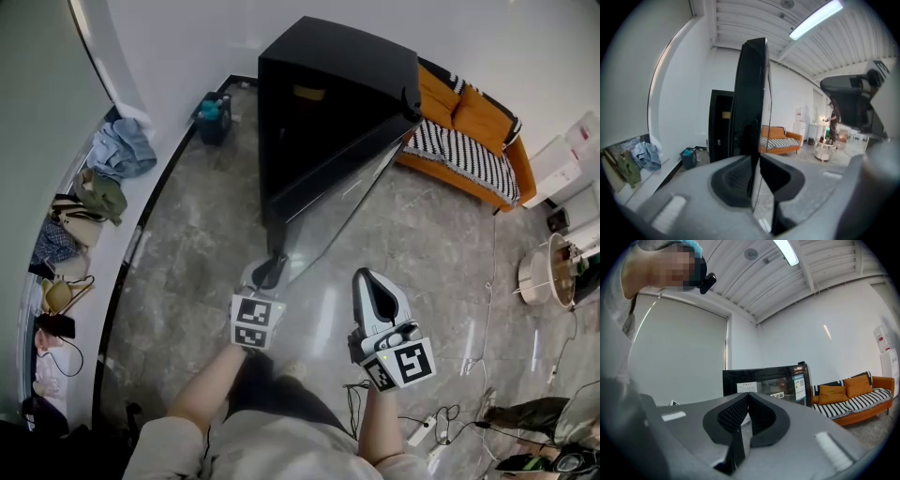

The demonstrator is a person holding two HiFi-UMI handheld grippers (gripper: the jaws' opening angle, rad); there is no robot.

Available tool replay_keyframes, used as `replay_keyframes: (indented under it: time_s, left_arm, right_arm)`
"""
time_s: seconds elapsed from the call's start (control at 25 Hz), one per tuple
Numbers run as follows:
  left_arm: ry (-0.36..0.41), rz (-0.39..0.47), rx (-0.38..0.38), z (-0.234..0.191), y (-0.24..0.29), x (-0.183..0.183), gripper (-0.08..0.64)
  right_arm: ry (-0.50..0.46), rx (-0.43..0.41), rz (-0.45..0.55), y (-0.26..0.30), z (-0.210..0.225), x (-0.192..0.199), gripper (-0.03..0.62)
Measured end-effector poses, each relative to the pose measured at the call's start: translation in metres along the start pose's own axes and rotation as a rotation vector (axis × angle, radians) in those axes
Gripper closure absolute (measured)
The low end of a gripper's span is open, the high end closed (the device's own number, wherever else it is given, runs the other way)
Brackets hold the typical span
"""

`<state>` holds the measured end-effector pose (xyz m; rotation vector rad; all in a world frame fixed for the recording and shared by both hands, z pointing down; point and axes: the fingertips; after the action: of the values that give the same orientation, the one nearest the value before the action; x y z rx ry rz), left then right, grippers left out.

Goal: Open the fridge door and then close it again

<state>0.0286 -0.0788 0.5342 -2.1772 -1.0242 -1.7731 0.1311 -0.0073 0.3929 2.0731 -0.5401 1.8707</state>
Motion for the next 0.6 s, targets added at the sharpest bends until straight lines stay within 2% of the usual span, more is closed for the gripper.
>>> replay_keyframes:
  time_s: [0.6]
  left_arm:
    - [0.008,0.003,-0.009,-0.013,0.002,-0.006,0.502]
  right_arm:
    - [0.004,-0.002,0.003,0.013,-0.002,-0.001,0.595]
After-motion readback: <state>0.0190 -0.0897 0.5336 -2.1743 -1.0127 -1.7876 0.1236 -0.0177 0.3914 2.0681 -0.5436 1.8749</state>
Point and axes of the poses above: the fingertips, and each gripper's own axes: y forward along the fingers, z to its right, x out of its underside, and after that the axes turned 13 degrees about -y, right-handed
